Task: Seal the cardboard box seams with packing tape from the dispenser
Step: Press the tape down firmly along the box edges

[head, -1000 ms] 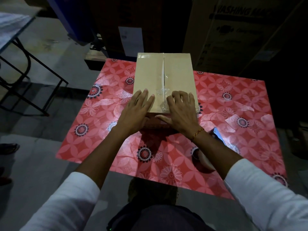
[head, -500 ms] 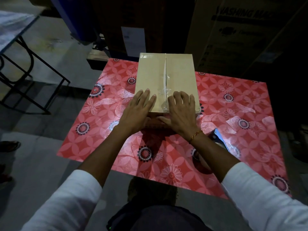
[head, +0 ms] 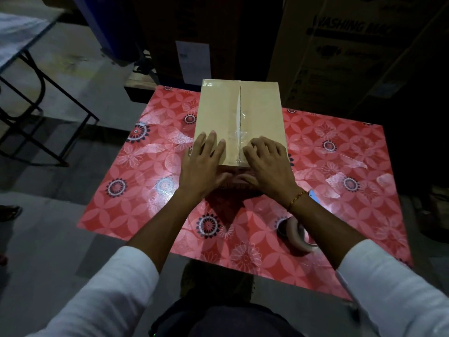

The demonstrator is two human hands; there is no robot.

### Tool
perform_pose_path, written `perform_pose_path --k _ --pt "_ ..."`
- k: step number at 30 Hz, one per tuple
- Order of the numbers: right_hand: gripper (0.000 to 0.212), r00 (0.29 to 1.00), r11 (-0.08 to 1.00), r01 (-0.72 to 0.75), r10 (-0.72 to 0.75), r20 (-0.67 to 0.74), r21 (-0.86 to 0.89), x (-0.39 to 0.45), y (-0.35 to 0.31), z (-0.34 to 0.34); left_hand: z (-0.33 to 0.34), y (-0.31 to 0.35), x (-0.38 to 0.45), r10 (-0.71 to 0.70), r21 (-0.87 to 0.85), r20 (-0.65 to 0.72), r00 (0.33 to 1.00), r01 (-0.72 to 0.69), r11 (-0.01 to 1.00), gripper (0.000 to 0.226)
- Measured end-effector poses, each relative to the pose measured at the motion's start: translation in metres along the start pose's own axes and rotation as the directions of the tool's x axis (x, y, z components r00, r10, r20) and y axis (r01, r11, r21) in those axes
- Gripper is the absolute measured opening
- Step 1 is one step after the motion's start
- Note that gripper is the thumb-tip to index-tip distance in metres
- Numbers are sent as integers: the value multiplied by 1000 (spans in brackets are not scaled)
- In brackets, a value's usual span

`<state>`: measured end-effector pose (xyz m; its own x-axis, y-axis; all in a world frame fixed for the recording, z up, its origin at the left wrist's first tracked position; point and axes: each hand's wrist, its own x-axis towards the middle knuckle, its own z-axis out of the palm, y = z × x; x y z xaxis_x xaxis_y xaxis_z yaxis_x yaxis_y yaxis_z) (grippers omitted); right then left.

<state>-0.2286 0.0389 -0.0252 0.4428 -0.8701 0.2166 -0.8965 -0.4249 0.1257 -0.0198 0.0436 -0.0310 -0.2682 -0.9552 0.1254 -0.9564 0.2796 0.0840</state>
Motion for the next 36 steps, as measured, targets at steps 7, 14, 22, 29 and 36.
perform_pose_path --k 7,14,22,29,36 --pt "74 998 1000 10 -9 68 -16 1 1 1 1 -8 2 34 22 87 996 -36 999 103" --pt "62 997 999 25 -21 -73 47 0 2 -1 3 -5 1 32 -19 -18 999 -32 999 87" --pt "57 992 991 126 -126 -6 47 1 21 2 5 -8 3 62 10 -30 998 -61 998 84" --pt "64 993 987 104 -110 41 123 -3 20 -6 -2 9 4 -42 25 76 996 40 999 101" --pt "68 998 1000 -24 23 61 13 3 -6 0 2 12 3 -64 151 47 997 56 987 98"
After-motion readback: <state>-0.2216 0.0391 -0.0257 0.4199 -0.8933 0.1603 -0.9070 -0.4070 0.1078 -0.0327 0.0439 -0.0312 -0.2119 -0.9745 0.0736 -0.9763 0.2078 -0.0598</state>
